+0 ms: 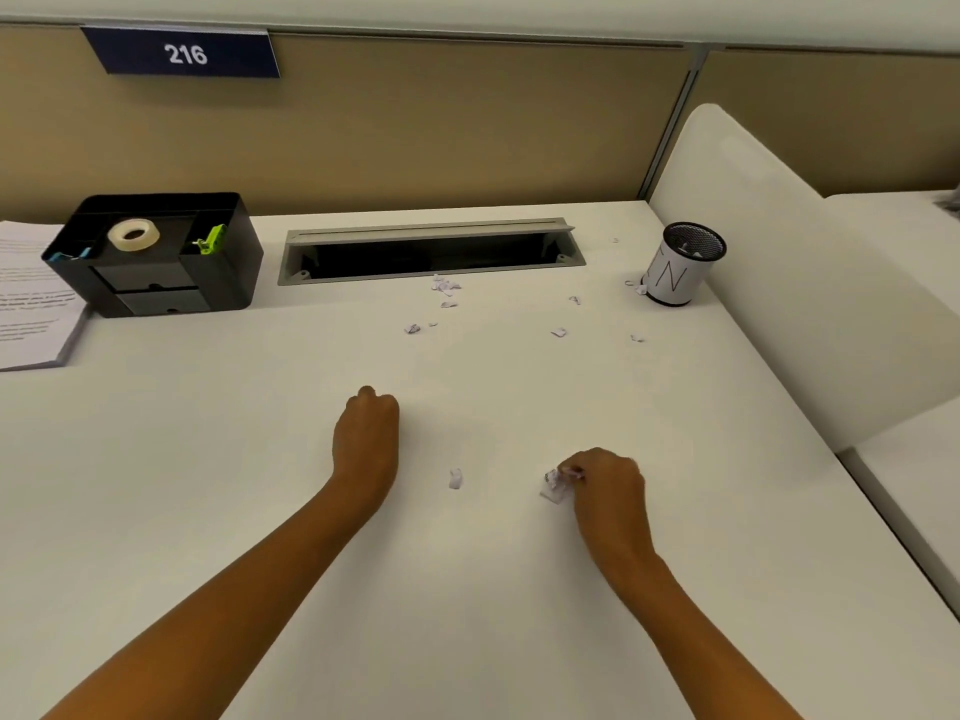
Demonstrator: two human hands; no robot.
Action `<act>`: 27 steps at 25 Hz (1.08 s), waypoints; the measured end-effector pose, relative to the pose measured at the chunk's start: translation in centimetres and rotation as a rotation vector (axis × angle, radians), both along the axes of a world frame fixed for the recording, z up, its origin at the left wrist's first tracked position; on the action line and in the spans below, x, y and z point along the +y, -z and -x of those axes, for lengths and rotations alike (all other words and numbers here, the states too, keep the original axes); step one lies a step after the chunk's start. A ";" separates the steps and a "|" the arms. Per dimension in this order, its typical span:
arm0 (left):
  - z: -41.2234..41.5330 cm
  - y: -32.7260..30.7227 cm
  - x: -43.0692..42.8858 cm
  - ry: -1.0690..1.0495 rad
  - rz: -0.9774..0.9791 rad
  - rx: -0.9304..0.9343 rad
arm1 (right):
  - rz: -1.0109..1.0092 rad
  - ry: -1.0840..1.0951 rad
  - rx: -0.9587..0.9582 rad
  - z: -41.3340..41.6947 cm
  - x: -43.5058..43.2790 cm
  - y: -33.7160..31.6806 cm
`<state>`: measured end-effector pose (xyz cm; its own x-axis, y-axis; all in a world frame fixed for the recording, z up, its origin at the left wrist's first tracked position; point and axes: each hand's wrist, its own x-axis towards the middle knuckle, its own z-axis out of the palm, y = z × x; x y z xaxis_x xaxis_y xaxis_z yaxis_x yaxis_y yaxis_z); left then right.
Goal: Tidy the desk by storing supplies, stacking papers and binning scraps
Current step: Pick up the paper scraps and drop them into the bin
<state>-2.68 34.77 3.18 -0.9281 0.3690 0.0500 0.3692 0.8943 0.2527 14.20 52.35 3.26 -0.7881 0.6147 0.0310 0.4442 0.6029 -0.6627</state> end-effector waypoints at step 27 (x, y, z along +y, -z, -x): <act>0.4 -8.0 28.4 0.250 -0.707 -0.120 | 0.623 0.442 0.323 -4.9 19.0 -3.2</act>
